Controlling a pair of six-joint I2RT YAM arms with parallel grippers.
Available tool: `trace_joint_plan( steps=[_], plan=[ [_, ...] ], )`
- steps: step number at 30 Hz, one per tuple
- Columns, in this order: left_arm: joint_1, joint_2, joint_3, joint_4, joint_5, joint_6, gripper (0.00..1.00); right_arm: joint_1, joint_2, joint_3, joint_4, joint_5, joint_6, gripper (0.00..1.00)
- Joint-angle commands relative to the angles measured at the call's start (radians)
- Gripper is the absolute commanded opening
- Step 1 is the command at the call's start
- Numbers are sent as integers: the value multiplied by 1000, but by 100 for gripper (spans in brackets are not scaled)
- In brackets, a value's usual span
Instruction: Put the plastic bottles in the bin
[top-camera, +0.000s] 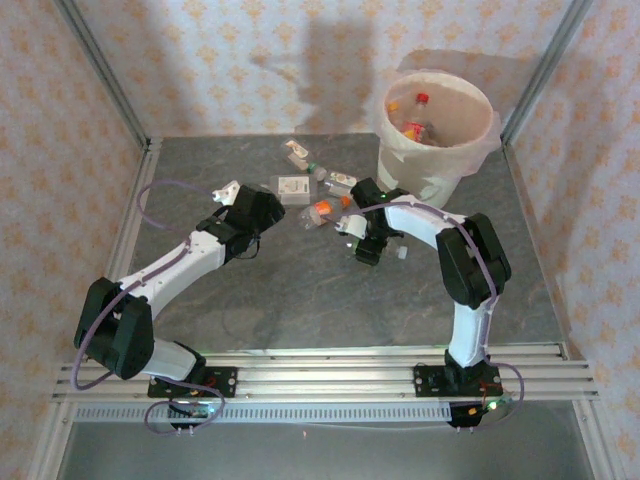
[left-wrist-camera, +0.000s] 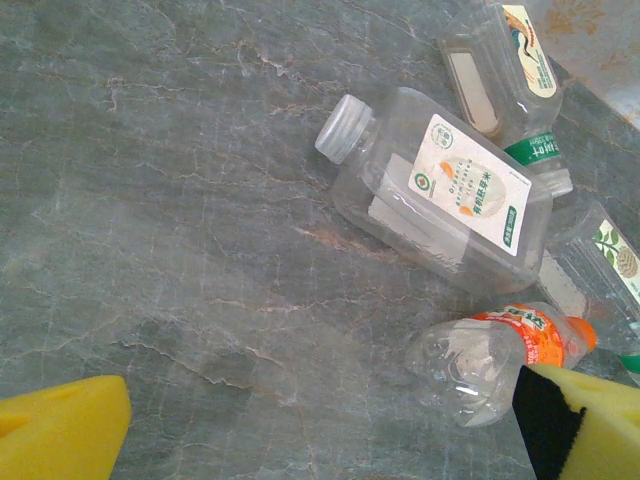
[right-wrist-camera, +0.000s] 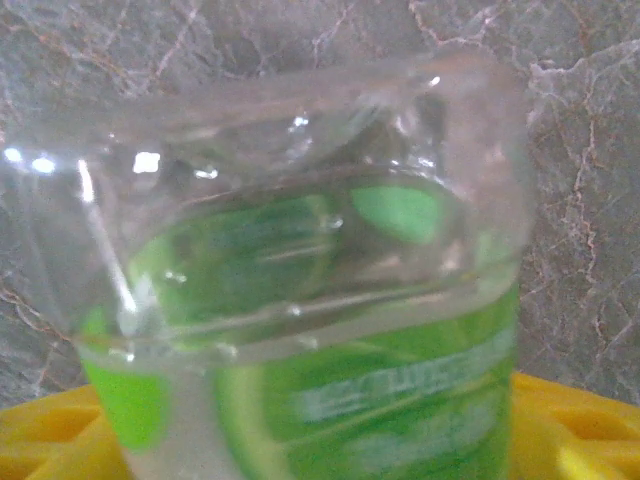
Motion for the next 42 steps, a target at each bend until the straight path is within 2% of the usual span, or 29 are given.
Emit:
trace_joint_plan(
  steps=[1, 6, 10, 13, 20, 25, 27, 30, 34, 39, 42],
  plan=[
    [6, 1, 4, -22, -25, -8, 100, 1, -2, -3, -30, -22, 2, 69],
    [5, 2, 6, -29, -39, -12, 100, -1, -87, -50, 1, -47, 34, 61],
    [6, 8, 4, -21, -41, -12, 100, -28, -123, -26, -39, -101, 128, 49],
    [5, 20, 15, -26, -36, -13, 100, -31, -159, -49, -28, -88, 158, 46],
    [6, 41, 27, -6, 10, -8, 100, -39, -307, -144, 109, -179, 252, 38],
    [7, 40, 31, 5, 30, -17, 100, -42, -403, -217, 231, -208, 323, 36],
    [7, 32, 36, 5, 39, -17, 100, -45, -436, -235, 276, -224, 392, 37],
    [9, 17, 40, 7, 36, -24, 100, -52, -486, -289, 415, -314, 521, 36],
    [11, -1, 49, 4, 33, -28, 100, -56, -547, -339, 587, -325, 655, 34],
    [14, -16, 54, -13, 26, -24, 100, -99, -617, -309, 687, -282, 778, 34],
    [13, -23, 47, -20, 17, -28, 100, -158, -635, -258, 736, -327, 872, 34]
  ],
)
